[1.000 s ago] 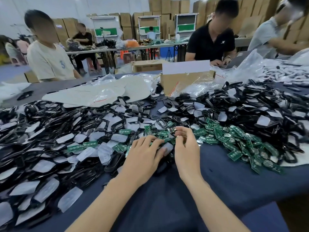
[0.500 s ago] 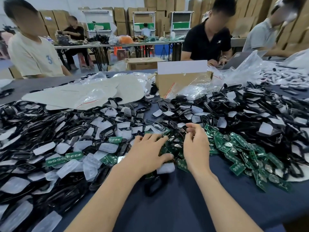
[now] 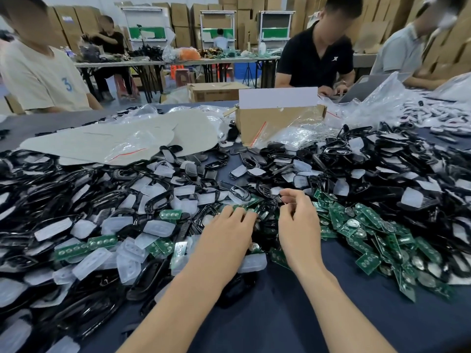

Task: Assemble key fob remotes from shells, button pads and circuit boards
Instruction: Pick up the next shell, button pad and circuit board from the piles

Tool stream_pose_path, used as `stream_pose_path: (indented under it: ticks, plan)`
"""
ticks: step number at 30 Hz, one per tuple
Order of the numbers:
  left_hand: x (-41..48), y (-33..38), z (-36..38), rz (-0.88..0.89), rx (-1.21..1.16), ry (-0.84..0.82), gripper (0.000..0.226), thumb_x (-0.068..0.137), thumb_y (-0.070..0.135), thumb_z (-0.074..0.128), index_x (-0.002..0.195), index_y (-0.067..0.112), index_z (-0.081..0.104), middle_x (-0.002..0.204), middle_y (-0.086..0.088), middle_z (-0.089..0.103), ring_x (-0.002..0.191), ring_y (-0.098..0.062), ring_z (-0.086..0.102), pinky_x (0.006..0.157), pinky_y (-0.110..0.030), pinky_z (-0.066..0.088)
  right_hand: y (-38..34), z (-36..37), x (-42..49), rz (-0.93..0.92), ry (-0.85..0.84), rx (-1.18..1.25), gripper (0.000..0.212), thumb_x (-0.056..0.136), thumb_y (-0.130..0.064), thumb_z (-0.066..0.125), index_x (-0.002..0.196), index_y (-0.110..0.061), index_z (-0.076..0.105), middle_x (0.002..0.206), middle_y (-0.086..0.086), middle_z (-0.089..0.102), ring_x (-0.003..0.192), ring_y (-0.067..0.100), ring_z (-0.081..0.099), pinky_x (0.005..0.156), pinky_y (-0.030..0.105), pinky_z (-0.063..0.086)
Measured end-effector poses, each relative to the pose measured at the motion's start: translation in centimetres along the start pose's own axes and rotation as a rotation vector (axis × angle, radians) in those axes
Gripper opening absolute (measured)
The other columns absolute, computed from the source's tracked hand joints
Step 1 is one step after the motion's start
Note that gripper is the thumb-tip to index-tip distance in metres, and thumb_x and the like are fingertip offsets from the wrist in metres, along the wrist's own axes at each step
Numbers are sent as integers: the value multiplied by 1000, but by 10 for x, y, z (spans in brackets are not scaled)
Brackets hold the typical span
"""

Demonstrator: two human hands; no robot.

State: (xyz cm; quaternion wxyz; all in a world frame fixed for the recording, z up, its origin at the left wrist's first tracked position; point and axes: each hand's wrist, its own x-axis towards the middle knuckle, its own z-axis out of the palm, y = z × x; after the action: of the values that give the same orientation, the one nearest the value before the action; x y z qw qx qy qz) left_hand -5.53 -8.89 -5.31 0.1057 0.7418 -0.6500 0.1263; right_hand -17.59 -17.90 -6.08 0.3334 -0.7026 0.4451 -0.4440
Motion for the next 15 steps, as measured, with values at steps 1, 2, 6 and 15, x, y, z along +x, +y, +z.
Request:
stream_pose_path:
  ticks: [1, 2, 6, 15]
  plan:
    - [0, -2, 0, -16, -3, -2, 39, 97, 17, 52, 135, 21, 45, 126, 5, 53, 117, -19, 44, 94, -29, 45, 0, 0, 0, -4, -2, -3, 32, 100, -11, 44, 110, -40, 53, 108, -21, 53, 105, 15, 54, 91, 43, 49]
    - [-1, -5, 0, -34, -8, -3, 39, 98, 17, 50, 136, 21, 43, 127, 4, 51, 117, -19, 43, 94, -30, 46, 0, 0, 0, -9, -3, -5, 32, 100, -11, 44, 111, -39, 53, 108, -20, 53, 105, 15, 54, 91, 44, 49]
    - [-3, -12, -2, -54, -44, -12, 37, 100, 20, 49, 136, 22, 42, 128, 5, 49, 118, -19, 42, 92, -32, 49, 0, 1, -1, -38, -8, -22, 32, 100, -11, 44, 112, -39, 52, 109, -19, 54, 107, 13, 52, 92, 40, 48]
    - [-11, -13, -15, -113, -383, 167, 39, 96, 13, 55, 132, 28, 59, 100, 12, 56, 96, -11, 47, 82, -25, 48, 0, 2, -1, -87, -25, -57, 30, 98, -15, 41, 118, -32, 56, 111, -15, 54, 109, 12, 50, 93, 38, 47]
